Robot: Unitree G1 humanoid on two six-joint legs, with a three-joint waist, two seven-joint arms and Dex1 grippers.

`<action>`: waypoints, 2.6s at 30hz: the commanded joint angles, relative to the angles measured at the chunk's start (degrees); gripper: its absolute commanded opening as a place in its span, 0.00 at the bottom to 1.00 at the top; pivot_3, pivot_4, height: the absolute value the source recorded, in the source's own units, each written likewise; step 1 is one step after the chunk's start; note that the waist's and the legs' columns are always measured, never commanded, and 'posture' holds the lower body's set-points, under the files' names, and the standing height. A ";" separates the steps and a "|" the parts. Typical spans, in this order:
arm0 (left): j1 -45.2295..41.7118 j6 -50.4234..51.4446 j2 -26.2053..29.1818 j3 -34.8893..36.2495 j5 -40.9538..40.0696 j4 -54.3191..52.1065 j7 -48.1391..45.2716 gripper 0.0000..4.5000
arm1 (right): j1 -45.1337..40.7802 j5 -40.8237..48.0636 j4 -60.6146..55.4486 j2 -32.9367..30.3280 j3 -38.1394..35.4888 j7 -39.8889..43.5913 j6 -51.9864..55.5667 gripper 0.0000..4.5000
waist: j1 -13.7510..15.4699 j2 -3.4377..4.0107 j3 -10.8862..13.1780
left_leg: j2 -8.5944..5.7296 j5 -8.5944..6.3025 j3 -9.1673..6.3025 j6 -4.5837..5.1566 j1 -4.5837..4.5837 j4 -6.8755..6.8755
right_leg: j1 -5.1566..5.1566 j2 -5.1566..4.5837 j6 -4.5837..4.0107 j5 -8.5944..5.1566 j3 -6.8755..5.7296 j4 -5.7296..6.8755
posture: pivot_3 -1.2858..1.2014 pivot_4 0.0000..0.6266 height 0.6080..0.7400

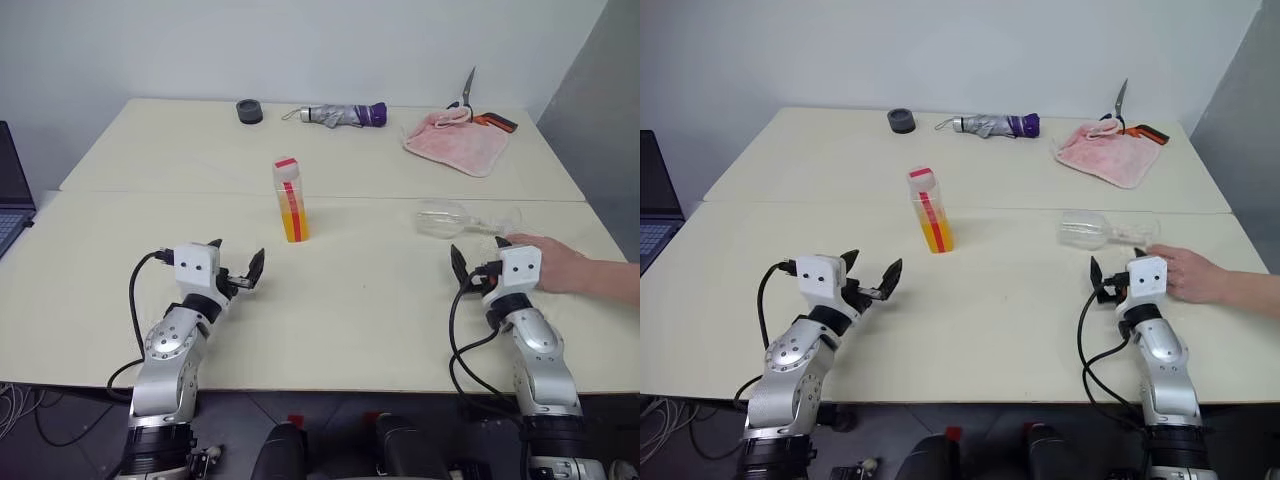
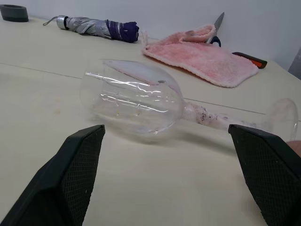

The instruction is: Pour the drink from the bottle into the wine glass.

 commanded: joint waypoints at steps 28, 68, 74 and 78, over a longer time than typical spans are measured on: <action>-0.11 -0.85 1.37 -0.36 -0.81 -4.15 -1.65 1.00 | 0.04 0.80 1.69 -0.15 -0.41 2.11 -2.92 1.00 | 0.00 0.00 0.00 | 0.00 0.00 -0.01 0.00 0.00 0.00 | 0.00 0.00 0.00 0.00 0.00 0.00 | 0.52 0.24 1.00; -21.43 -5.15 -11.64 -9.24 11.91 13.52 15.13 1.00 | 5.32 16.79 -13.96 -13.05 4.09 30.57 11.12 1.00 | 0.13 -0.03 0.02 | -0.09 0.00 -0.06 0.00 -0.05 0.03 | 0.02 0.01 0.02 0.00 -0.05 -0.04 | 0.52 0.24 1.00; -24.27 -6.19 -13.42 -8.60 12.33 16.19 18.64 1.00 | 3.76 20.63 -16.71 -15.30 3.86 33.23 15.15 1.00 | 0.15 -0.04 0.02 | -0.11 0.00 -0.07 0.00 -0.07 0.04 | 0.02 0.00 0.02 0.01 -0.06 -0.04 | 0.52 0.24 1.00; -25.59 -6.46 -14.30 -8.19 12.51 17.40 20.42 1.00 | 1.85 22.73 -19.16 -16.33 4.30 33.29 18.26 1.00 | 0.14 -0.04 0.02 | -0.12 0.00 -0.07 0.00 -0.07 0.04 | 0.02 0.00 0.02 0.01 -0.06 -0.04 | 0.52 0.24 1.00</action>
